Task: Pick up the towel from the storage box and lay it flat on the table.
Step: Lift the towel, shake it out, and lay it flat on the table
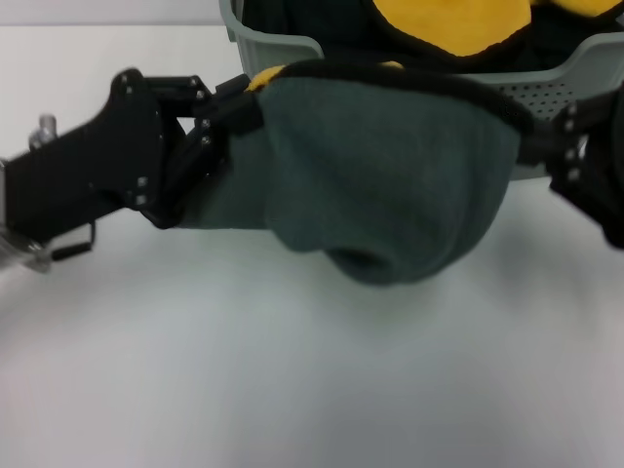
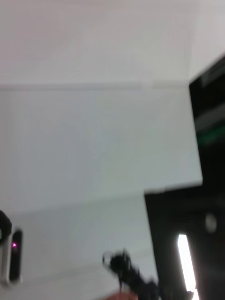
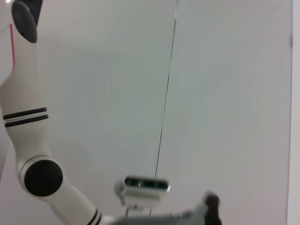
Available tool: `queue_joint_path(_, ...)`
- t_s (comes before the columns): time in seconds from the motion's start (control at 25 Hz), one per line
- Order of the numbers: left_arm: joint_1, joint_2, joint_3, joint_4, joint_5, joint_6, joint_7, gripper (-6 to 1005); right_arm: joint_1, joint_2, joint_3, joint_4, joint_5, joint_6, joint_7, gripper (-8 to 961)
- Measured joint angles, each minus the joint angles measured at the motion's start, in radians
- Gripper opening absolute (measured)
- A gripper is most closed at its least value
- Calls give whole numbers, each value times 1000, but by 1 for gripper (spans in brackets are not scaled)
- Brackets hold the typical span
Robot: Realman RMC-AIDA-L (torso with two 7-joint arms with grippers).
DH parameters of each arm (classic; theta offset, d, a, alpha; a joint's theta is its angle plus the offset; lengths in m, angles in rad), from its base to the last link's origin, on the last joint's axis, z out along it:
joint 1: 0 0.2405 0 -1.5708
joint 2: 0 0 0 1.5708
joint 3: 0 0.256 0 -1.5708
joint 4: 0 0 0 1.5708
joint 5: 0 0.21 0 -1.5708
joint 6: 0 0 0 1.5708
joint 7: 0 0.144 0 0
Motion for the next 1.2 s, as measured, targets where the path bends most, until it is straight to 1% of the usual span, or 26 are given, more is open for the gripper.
queue_joint_path(0.12,13,-38,-51,-86,-13,-27,91,176,6,-3,11,-57,21,6,21,9)
queue_joint_path(0.16,17,-47,-65,-111,-20,-37,104,177,15,-4,15,-70,27,10,25,8)
queue_joint_path(0.2,19,-52,-75,-140,-31,-48,107,179,28,-3,22,-86,33,19,28,8)
queue_joint_path(0.28,4,-52,-79,-213,-61,-76,66,181,43,-3,29,-115,34,34,37,8)
queue_joint_path(0.36,-9,-48,-80,-254,-75,-103,9,184,54,-3,31,-149,37,49,49,8)
queue_joint_path(0.48,-5,-48,-82,-263,-78,-148,-40,188,77,-4,32,-201,38,89,65,7)
queue_joint_path(0.6,5,-49,-83,-268,-78,-182,-98,192,99,-13,33,-268,38,133,100,7)
queue_joint_path(0.68,10,-48,-81,-271,-74,-197,-143,195,119,-25,33,-311,38,159,131,6)
queue_joint_path(0.84,31,-45,-62,-261,-67,-201,-200,200,171,-64,34,-363,38,217,179,6)
queue_joint_path(0.88,34,-44,-44,-258,-66,-195,-207,233,182,-73,34,-371,38,232,190,6)
queue_joint_path(1.0,36,-39,27,-235,-64,-159,-213,333,224,-110,34,-382,31,274,215,6)
queue_joint_path(1.08,37,-38,66,-209,-64,-122,-213,399,243,-128,34,-378,28,281,217,5)
queue_joint_path(1.12,36,-38,76,-199,-64,-109,-213,399,252,-139,34,-375,24,282,219,5)
queue_joint_path(1.2,30,-38,91,-187,-64,-95,-213,399,264,-151,35,-372,21,277,225,5)
